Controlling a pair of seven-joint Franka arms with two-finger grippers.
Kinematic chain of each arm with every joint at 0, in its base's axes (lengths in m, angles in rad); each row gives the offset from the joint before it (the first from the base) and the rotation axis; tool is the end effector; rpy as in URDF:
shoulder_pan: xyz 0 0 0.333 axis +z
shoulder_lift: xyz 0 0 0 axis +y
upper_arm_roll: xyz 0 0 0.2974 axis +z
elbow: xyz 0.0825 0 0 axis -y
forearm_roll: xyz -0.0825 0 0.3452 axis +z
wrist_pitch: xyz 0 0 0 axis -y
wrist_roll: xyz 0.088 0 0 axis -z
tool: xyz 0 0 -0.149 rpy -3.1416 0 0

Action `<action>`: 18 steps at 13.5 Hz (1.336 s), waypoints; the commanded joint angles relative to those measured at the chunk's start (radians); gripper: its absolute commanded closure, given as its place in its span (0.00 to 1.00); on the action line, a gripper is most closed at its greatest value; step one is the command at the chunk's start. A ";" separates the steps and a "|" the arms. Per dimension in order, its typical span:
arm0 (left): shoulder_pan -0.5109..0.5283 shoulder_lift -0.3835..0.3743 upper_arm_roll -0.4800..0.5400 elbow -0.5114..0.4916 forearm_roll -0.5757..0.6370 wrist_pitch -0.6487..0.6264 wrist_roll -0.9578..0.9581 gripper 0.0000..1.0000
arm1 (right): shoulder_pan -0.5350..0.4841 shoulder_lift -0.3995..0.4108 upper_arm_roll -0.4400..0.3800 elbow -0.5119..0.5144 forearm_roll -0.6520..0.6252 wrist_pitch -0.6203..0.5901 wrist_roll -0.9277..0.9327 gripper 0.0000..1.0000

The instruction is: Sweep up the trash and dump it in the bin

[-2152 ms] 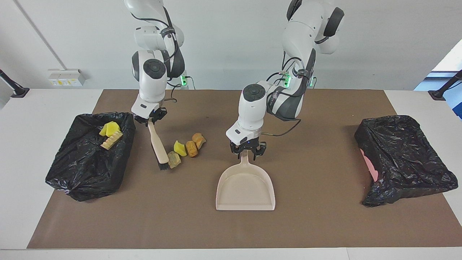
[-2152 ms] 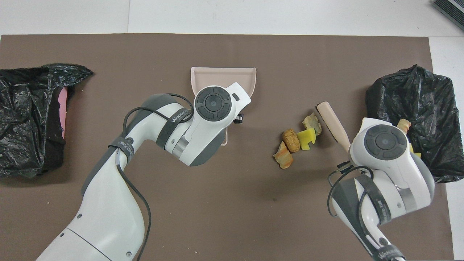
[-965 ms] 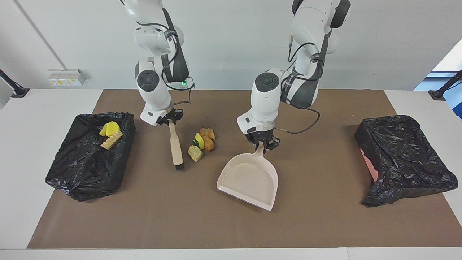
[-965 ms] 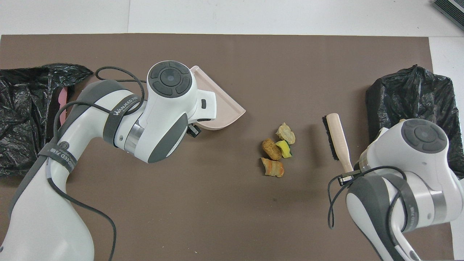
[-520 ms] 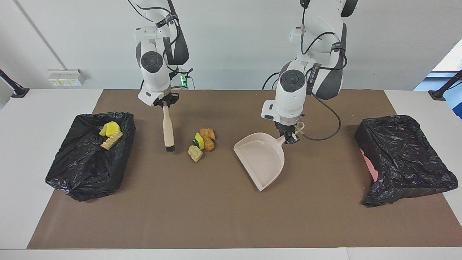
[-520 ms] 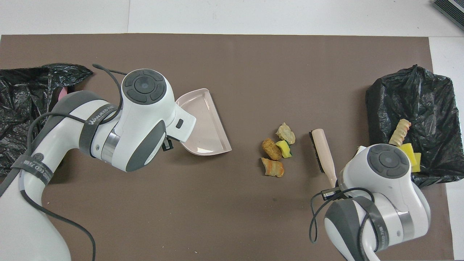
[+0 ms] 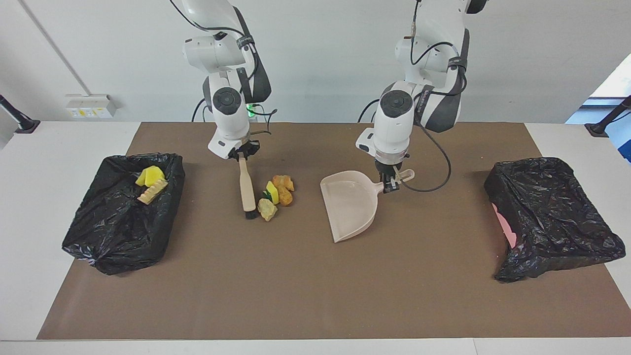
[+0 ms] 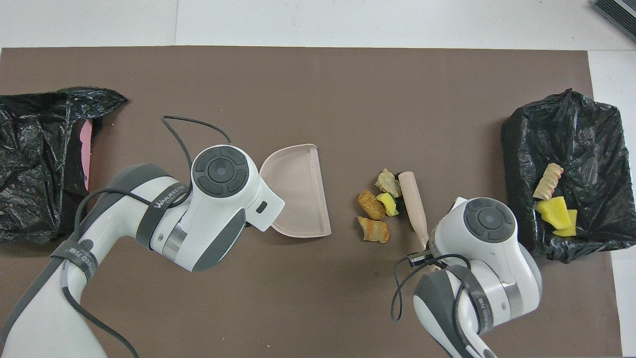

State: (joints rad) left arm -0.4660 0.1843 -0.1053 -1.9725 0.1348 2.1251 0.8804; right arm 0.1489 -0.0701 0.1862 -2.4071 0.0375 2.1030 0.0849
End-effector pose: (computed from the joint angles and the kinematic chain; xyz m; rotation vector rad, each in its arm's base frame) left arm 0.4711 -0.2887 0.3373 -2.2093 2.1061 0.0675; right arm 0.3944 0.1399 0.2897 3.0686 0.3473 -0.3621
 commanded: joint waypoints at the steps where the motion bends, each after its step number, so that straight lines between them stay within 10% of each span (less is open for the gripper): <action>1: -0.026 -0.042 0.010 -0.074 0.019 0.061 0.011 1.00 | 0.085 0.074 0.001 0.011 0.045 0.080 0.056 1.00; 9: -0.017 -0.052 0.010 -0.134 0.019 0.104 0.015 1.00 | 0.316 0.233 0.001 0.267 0.522 0.132 0.098 1.00; 15: 0.012 -0.060 0.010 -0.152 0.016 0.090 0.085 1.00 | 0.144 -0.034 -0.010 0.252 0.339 -0.307 0.217 1.00; 18: 0.009 -0.066 0.012 -0.160 0.016 0.087 0.166 1.00 | 0.152 -0.199 -0.002 0.043 0.185 -0.354 0.342 1.00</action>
State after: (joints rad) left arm -0.4609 0.1566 -0.0926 -2.0765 0.1353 2.2003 1.0084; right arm 0.2923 -0.1416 0.1648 -2.1882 0.2770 1.7100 0.3693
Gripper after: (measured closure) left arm 0.687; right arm 0.736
